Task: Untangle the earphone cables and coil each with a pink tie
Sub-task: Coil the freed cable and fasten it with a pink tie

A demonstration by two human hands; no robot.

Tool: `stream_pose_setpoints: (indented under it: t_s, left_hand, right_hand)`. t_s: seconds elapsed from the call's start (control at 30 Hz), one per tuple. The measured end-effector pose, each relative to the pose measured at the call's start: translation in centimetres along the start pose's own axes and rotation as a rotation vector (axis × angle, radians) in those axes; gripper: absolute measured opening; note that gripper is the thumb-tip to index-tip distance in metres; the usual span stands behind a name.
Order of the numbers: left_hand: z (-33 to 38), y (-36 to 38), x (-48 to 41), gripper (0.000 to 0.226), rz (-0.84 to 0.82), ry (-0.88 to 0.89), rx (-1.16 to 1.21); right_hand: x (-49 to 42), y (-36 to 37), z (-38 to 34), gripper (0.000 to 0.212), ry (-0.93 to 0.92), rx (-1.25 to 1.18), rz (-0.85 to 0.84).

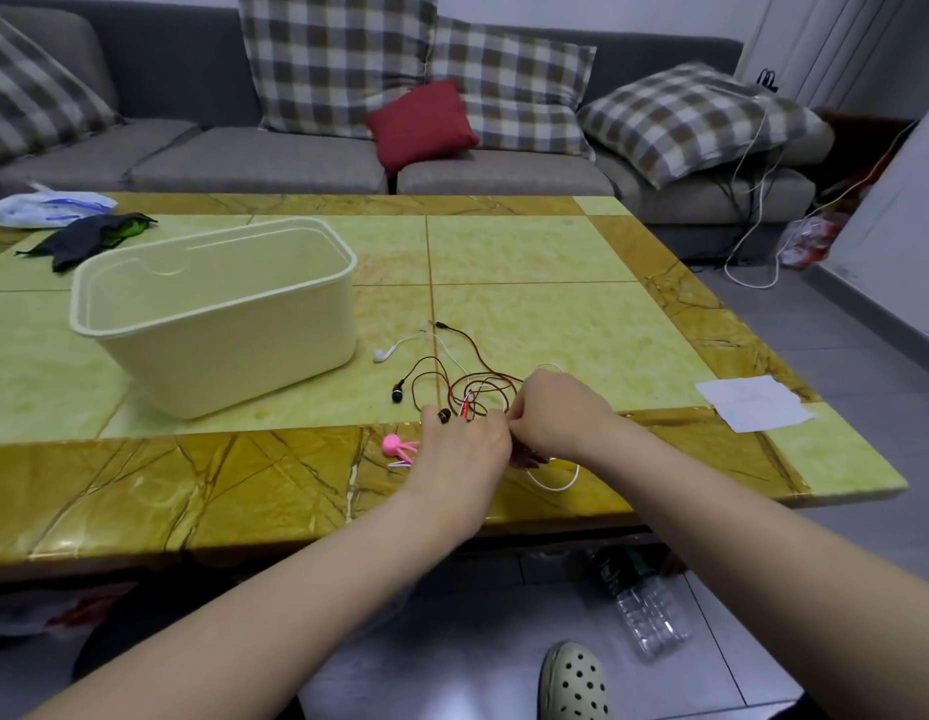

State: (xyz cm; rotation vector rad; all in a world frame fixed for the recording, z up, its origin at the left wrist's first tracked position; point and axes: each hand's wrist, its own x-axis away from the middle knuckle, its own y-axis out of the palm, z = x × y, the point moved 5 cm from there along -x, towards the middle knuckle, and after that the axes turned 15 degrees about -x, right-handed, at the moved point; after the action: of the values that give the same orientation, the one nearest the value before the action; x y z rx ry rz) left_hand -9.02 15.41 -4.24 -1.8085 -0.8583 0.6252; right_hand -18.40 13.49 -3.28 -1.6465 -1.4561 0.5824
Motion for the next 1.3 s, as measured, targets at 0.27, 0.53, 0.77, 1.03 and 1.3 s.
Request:
stream_pose_setpoints:
  t_s: [0.27,0.53,0.77,1.03,1.3]
  left_hand:
    - [-1.2,1.5,-0.7,0.038,-0.027,-0.095,0.224]
    - [-1.2,2.1,-1.1,0.021,-0.168,-0.080,0.242]
    - [-2.1,1.8,-1.6,0.013,-0.260,-0.148,0.453]
    - [-3.9,1.4,-1.4,0.022,-0.448,-0.316,1.328]
    - [-3.3,0.9,-0.5,0.030,-0.527,-0.104,1.214]
  right_hand:
    - [-0.4,0.2,-0.9,0.020,-0.071,-0.023,-0.076]
    - [0.8,0.2,-1.7,0.019,-0.141,0.004,-0.006]
    - [3.4,-0.3,-3.9,0.023,-0.297,-0.132,0.205]
    - [4.6,1.6,1.8,0.013,0.088,-1.047,0.166]
    - [4.7,3.1,4.2,0.012,0.072,-1.224,0.009]
